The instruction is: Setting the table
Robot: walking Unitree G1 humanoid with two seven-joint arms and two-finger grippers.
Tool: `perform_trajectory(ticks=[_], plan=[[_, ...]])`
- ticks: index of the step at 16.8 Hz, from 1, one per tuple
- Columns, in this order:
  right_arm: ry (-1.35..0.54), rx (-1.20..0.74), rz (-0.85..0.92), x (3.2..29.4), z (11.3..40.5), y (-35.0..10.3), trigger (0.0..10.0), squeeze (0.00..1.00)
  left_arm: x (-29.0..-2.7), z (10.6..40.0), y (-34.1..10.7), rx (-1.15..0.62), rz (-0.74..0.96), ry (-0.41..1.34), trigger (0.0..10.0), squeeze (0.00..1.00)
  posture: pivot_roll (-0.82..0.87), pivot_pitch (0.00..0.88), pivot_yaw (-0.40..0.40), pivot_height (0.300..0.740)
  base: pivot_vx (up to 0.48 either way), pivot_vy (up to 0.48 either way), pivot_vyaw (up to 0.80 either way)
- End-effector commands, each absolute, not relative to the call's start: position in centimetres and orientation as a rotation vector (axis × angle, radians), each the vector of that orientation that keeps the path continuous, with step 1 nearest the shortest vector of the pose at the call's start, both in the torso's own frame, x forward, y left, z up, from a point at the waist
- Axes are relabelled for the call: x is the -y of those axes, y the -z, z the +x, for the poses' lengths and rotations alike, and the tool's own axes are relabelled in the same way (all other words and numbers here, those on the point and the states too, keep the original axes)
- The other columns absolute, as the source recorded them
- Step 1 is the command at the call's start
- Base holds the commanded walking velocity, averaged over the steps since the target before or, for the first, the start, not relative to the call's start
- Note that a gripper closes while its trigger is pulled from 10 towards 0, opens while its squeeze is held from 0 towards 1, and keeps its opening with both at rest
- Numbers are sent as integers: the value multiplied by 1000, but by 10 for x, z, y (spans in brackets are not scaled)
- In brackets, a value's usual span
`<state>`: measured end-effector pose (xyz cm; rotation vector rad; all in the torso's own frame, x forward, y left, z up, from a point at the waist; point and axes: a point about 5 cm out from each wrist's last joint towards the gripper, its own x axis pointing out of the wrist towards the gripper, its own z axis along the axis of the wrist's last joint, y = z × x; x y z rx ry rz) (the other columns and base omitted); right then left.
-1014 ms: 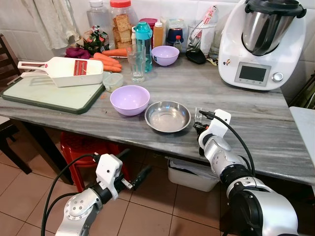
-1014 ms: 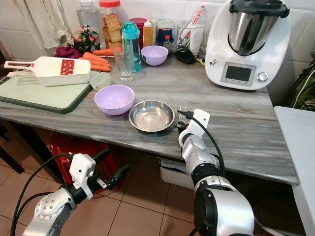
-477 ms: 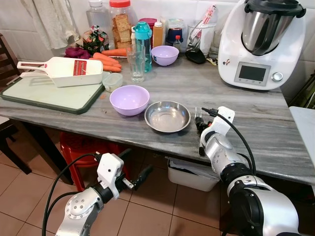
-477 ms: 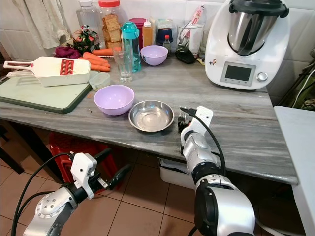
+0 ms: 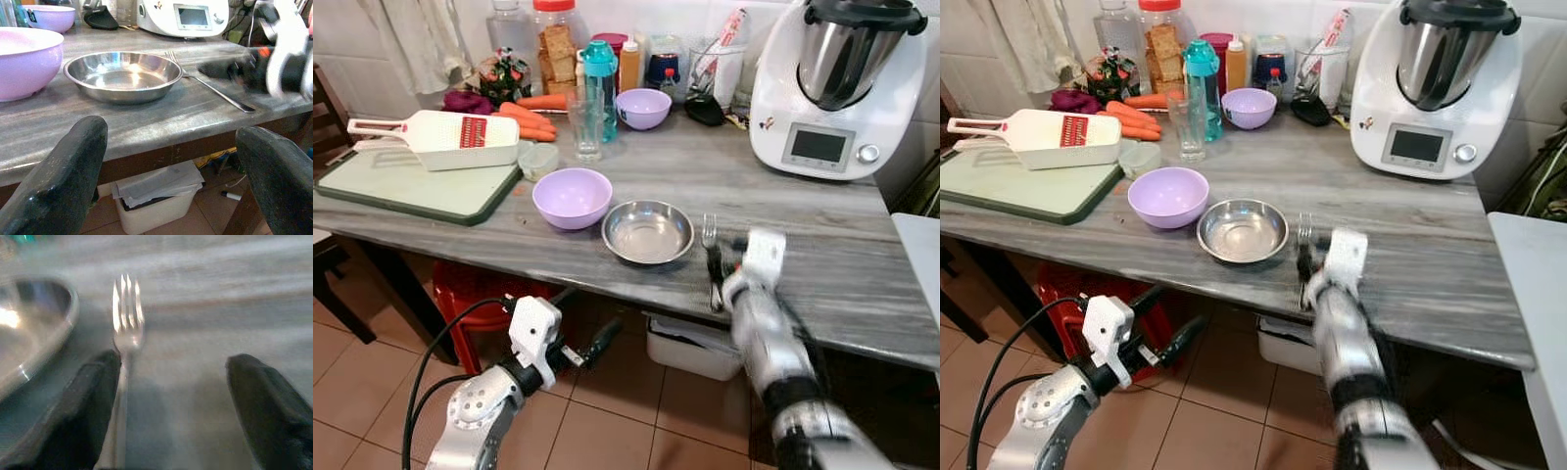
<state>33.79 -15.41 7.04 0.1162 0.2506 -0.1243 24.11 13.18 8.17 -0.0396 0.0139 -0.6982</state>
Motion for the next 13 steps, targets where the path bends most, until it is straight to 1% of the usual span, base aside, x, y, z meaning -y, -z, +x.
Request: perform_trajectory(ticks=[1, 4, 8, 10, 12, 13], plan=[[127, -220, 81, 155, 338, -79, 10000, 1000, -132, 244, -84, -12, -44, 699, 10000, 0, 6, 0, -10, 740, 0, 0, 0], [152, -212, 57, 161, 319, -75, 10000, 1000, -131, 246, -84, -10, -51, 701, 10000, 0, -2, 0, -3, 740, 0, 0, 0], [146, -203, 13, 163, 303, -73, 10000, 1000, -130, 247, -84, -5, -54, 701, 10000, 0, -7, 0, 1, 740, 0, 0, 0], [150, -202, -1, 165, 300, -73, 10000, 1000, -130, 247, -84, -2, -52, 695, 10000, 0, -5, 0, 0, 740, 0, 0, 0], [135, -225, -8, 162, 297, -74, 10000, 1000, -132, 247, -83, -5, -48, 692, 10000, 0, -1, 0, -3, 740, 0, 0, 0], [104, -263, 6, 155, 295, -74, 10000, 1000, -135, 247, -82, -13, -42, 685, 10000, 0, 5, 0, -7, 740, 0, 0, 0]])
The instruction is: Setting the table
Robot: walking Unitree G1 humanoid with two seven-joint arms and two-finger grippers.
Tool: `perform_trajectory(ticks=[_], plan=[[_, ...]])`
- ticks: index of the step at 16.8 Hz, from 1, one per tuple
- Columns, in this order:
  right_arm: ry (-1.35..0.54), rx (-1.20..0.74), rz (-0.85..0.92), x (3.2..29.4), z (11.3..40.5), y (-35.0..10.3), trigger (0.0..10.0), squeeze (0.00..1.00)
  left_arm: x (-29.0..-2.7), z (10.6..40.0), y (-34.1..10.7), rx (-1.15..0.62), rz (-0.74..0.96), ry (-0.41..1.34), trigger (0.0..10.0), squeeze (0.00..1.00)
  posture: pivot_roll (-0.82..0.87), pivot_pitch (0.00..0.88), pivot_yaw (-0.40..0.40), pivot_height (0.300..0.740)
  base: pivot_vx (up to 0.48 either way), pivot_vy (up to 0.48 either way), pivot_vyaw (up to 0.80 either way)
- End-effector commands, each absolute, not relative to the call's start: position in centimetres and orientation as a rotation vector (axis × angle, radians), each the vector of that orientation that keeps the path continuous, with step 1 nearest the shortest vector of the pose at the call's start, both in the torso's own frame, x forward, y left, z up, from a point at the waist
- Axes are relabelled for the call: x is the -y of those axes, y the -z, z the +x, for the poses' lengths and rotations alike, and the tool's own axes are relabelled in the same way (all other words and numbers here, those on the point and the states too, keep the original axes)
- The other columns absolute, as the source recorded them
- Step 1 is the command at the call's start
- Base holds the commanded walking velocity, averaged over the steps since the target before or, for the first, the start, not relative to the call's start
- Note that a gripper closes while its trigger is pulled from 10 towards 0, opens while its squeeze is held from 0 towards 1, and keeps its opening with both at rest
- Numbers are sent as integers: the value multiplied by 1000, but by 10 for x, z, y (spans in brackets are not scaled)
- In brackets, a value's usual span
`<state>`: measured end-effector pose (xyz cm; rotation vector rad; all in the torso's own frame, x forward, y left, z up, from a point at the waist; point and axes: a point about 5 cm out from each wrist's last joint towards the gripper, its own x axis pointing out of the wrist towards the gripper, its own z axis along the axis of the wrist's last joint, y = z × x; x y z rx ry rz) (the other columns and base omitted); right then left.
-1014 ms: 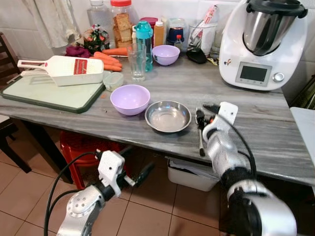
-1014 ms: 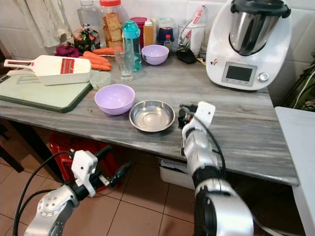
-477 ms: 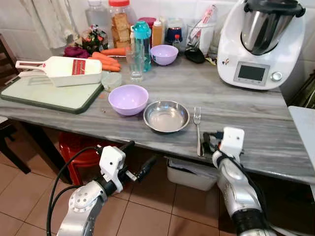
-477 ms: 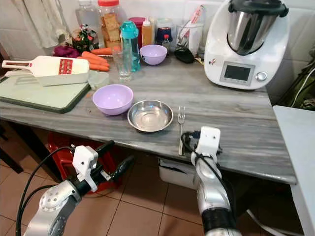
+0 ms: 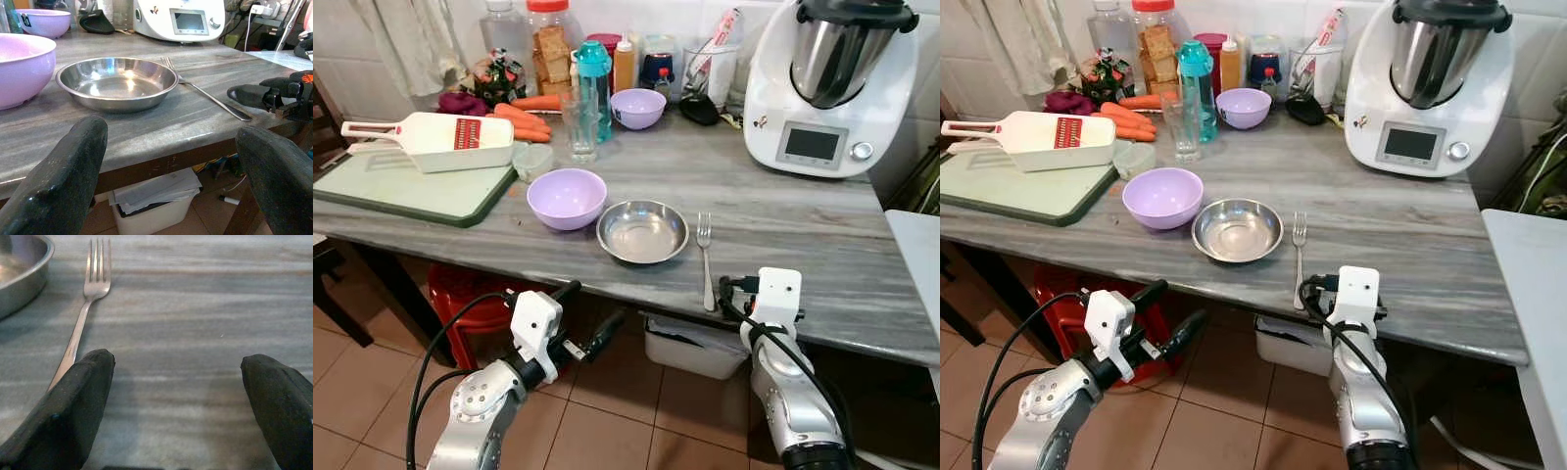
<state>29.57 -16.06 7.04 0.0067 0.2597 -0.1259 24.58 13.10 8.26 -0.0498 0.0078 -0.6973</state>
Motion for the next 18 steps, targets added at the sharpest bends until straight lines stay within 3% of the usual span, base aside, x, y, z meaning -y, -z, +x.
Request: perform_trajectory(ticks=[1, 7, 10, 11, 17, 18], plan=[[96, -269, 12, 154, 295, -74, 10000, 1000, -136, 248, -82, -15, -40, 683, 10000, 0, 5, 0, -7, 740, 0, 0, 0], [44, -338, 16, 143, 283, -77, 10000, 1000, -137, 250, -82, -19, -37, 679, 10000, 0, 3, 0, -7, 740, 0, 0, 0], [59, -296, 18, 149, 281, -86, 10000, 498, -137, 250, -82, -19, -38, 680, 10000, 0, 1, 0, -7, 740, 0, 0, 0], [67, -277, 20, 152, 280, -87, 10000, 384, -137, 251, -82, -17, -39, 680, 10000, 0, -3, 0, -5, 740, 0, 0, 0], [125, -239, 11, 161, 277, -98, 10000, 341, -138, 252, -84, -8, -34, 662, 10000, 0, -3, 0, -7, 740, 0, 0, 0], [141, -267, 5, 164, 269, -96, 10000, 200, -139, 252, -84, -10, -33, 659, 10000, 0, -2, 0, -6, 740, 0, 0, 0]])
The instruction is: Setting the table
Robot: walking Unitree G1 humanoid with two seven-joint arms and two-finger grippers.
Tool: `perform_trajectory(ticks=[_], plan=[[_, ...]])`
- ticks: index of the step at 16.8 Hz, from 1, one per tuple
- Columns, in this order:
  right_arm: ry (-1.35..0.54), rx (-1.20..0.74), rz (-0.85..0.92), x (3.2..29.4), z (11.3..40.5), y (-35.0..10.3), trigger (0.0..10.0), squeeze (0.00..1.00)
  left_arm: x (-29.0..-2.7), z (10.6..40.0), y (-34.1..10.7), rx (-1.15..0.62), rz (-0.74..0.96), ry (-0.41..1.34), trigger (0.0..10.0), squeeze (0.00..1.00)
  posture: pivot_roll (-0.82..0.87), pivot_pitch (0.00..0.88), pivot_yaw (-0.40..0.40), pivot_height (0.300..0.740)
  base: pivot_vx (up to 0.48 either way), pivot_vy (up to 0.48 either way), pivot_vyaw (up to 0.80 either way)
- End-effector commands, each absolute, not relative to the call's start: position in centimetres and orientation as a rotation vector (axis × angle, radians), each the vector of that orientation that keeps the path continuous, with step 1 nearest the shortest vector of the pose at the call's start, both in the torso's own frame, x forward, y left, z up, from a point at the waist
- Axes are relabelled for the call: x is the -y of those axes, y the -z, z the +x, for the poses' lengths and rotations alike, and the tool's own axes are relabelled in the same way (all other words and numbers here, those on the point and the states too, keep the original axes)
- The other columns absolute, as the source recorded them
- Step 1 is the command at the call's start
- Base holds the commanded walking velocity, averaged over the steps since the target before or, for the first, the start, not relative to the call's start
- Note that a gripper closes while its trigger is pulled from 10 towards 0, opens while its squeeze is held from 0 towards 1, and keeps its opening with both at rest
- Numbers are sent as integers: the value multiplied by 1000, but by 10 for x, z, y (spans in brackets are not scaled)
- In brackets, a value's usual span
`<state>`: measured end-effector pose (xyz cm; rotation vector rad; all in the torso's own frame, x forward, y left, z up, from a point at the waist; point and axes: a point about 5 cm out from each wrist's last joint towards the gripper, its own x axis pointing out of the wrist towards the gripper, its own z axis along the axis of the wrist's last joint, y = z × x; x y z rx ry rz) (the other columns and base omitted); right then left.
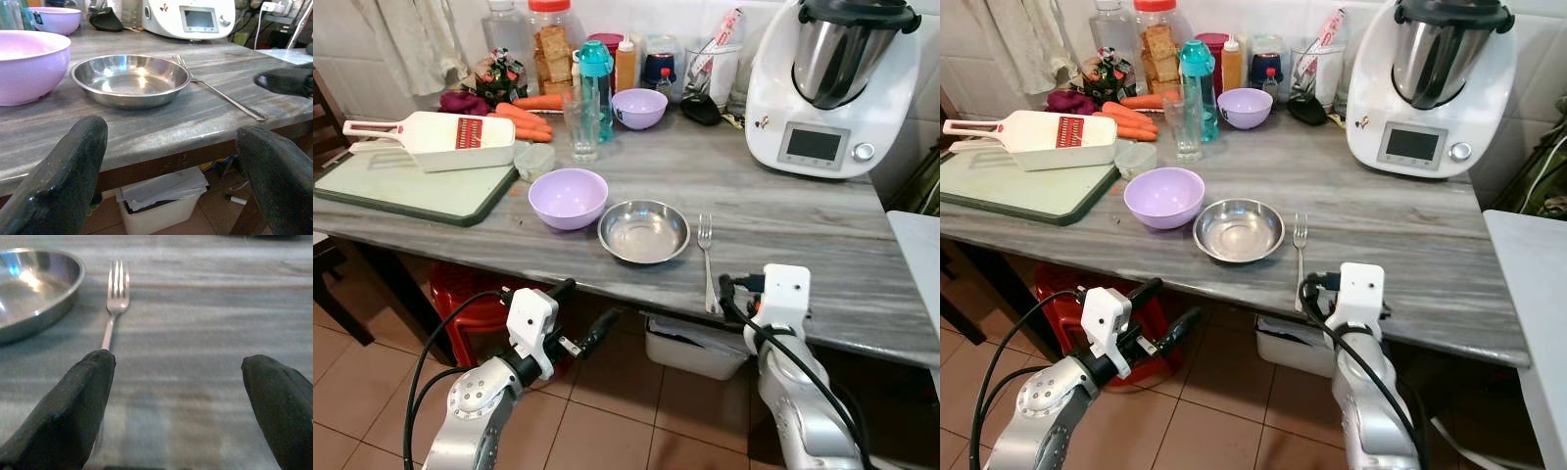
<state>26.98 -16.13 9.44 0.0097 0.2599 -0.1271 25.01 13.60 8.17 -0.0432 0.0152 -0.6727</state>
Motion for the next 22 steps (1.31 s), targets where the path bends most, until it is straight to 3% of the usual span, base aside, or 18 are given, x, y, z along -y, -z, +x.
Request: perform_trajectory(ticks=[1, 2, 8, 16, 22], plan=[[154, -284, -6, 167, 263, -94, 10000, 153, -139, 251, -83, -11, -32, 659, 10000, 0, -4, 0, -7, 740, 0, 0, 0], [158, -295, -10, 169, 260, -92, 10000, 0, -139, 251, -83, -12, -33, 659, 10000, 0, -4, 0, -7, 740, 0, 0, 0], [195, -363, 7, 173, 244, -90, 10000, 0, -138, 251, -82, -25, -35, 676, 10000, 0, -18, 0, 5, 740, 0, 0, 0], [166, -395, 39, 166, 254, -84, 10000, 0, -138, 250, -82, -34, -45, 694, 10000, 0, -5, 0, 9, 740, 0, 0, 0], [127, -422, 51, 157, 258, -81, 10000, 0, -133, 240, -76, -96, -76, 814, 10000, 0, -4, 0, 7, 740, 0, 0, 0]])
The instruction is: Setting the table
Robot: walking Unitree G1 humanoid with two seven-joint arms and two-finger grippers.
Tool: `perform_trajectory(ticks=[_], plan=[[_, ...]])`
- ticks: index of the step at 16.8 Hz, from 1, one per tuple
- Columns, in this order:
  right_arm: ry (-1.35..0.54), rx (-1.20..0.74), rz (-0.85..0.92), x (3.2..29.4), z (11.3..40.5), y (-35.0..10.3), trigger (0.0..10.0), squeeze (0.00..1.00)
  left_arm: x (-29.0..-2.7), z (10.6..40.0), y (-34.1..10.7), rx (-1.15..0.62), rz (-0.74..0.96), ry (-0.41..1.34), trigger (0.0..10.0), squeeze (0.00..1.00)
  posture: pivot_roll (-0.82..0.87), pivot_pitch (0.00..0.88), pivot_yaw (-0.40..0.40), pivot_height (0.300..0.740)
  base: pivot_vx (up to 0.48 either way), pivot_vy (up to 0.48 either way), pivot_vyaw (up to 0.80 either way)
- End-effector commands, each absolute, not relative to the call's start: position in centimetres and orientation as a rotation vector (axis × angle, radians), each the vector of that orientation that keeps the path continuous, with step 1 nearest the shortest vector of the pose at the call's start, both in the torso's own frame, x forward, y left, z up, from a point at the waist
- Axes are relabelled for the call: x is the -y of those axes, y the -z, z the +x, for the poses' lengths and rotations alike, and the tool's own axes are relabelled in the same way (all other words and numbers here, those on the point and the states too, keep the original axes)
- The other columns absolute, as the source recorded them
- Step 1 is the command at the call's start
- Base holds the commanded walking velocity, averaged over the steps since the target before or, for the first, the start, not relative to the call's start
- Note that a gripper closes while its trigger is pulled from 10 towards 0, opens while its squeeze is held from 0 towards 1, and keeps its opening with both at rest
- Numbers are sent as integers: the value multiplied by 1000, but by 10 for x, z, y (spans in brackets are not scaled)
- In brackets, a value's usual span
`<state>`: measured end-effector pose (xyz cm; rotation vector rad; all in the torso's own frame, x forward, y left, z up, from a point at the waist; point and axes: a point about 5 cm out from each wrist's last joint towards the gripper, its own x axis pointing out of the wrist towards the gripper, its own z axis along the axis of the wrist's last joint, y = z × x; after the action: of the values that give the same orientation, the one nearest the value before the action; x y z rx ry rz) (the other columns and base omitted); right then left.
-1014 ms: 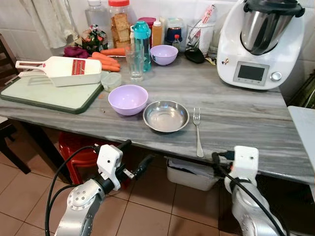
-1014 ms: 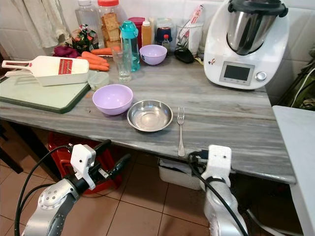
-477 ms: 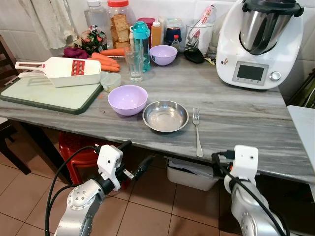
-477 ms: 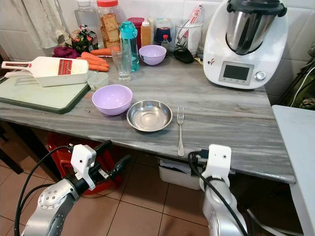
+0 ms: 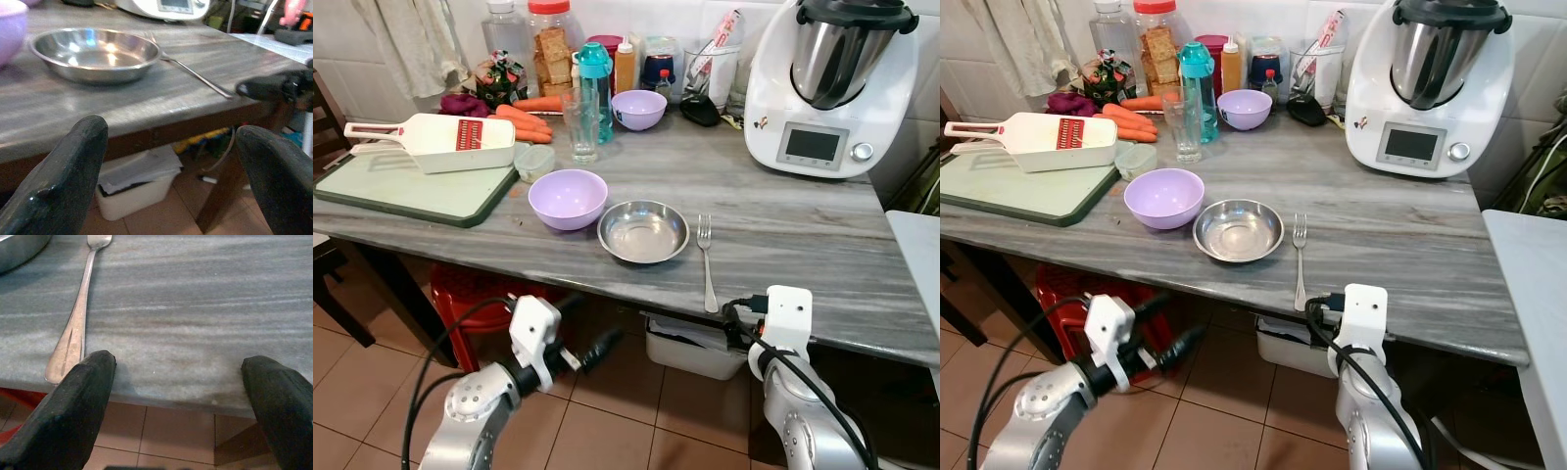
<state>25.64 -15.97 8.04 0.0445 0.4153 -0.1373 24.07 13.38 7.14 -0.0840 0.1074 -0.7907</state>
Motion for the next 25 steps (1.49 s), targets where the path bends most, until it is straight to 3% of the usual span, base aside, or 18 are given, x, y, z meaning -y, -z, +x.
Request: perform_trajectory(ticks=[1, 25], plan=[[124, -424, 52, 155, 258, -80, 10000, 0, -133, 239, -75, -103, -75, 828, 10000, 0, -4, 0, 5, 740, 0, 0, 0], [16, -432, 78, 131, 273, -73, 10000, 0, -139, 237, -72, -115, -52, 821, 10000, 0, 12, 0, 14, 740, 0, 0, 0]])
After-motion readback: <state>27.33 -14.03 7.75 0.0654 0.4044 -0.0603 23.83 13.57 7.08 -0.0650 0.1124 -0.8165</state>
